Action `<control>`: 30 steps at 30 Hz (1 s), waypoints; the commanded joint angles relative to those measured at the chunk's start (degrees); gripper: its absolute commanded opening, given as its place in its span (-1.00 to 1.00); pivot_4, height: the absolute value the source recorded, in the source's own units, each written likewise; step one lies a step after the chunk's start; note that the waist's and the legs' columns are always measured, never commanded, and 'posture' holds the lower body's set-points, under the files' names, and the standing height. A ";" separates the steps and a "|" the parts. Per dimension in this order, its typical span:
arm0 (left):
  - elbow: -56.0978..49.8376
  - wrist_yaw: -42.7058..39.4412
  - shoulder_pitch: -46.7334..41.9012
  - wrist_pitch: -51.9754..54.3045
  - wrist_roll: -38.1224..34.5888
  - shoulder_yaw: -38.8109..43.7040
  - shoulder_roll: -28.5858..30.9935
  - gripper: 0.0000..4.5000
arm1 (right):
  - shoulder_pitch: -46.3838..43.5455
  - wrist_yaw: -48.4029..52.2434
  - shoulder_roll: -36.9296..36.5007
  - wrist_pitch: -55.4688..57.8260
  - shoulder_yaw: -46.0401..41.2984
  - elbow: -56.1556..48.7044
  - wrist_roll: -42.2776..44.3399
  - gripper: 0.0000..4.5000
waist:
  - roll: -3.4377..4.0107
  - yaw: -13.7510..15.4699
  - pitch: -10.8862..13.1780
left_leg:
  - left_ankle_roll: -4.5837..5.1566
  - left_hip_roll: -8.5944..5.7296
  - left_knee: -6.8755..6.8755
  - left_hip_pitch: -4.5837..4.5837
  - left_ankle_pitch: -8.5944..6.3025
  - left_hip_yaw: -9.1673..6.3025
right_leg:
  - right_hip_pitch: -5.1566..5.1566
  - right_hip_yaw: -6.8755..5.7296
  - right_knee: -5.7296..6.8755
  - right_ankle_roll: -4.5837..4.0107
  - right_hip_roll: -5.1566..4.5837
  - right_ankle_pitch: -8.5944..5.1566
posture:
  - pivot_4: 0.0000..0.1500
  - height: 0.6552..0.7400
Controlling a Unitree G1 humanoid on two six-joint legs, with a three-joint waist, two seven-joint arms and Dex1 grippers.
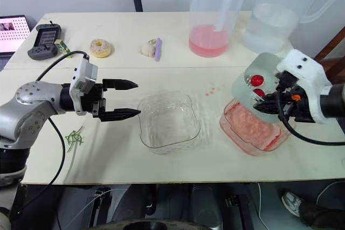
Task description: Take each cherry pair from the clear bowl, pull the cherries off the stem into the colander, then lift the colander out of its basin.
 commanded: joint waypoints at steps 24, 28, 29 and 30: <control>1.57 -2.23 -2.64 -2.05 3.28 0.03 -0.80 1.00 | -63.50 19.09 26.66 -6.81 57.07 13.82 -39.64 -0.92 | -0.03 -0.56 -0.04 | 0.01 0.06 0.04 0.11 0.00 -0.06 | 0.00 0.02 0.24 0.00 0.11 0.01 | 1.00 1.00; 0.40 -1.44 -1.77 -1.55 3.03 0.80 -0.46 1.00 | -68.56 22.24 32.76 -9.63 63.16 20.25 -47.55 -0.92 | -0.02 -0.42 -0.03 | 0.01 0.06 0.04 0.08 0.01 -0.06 | -0.03 0.02 0.26 0.02 0.12 0.01 | 1.00 1.00; 0.13 -1.22 -1.57 -1.41 2.99 1.02 -0.34 1.00 | -69.36 23.25 33.92 -10.24 64.23 21.71 -48.99 -0.92 | -0.01 -0.28 -0.03 | 0.01 0.06 0.06 0.08 0.01 -0.06 | -0.03 0.02 0.26 0.02 0.12 0.02 | 1.00 1.00; -0.10 -1.01 -1.38 -1.26 2.91 1.25 -0.24 1.00 | -70.01 24.26 34.91 -10.85 65.18 23.07 -50.36 -0.92 | -0.02 -0.18 -0.03 | 0.01 0.05 0.07 0.05 0.01 -0.07 | -0.03 0.02 0.26 0.03 0.12 0.02 | 1.00 1.00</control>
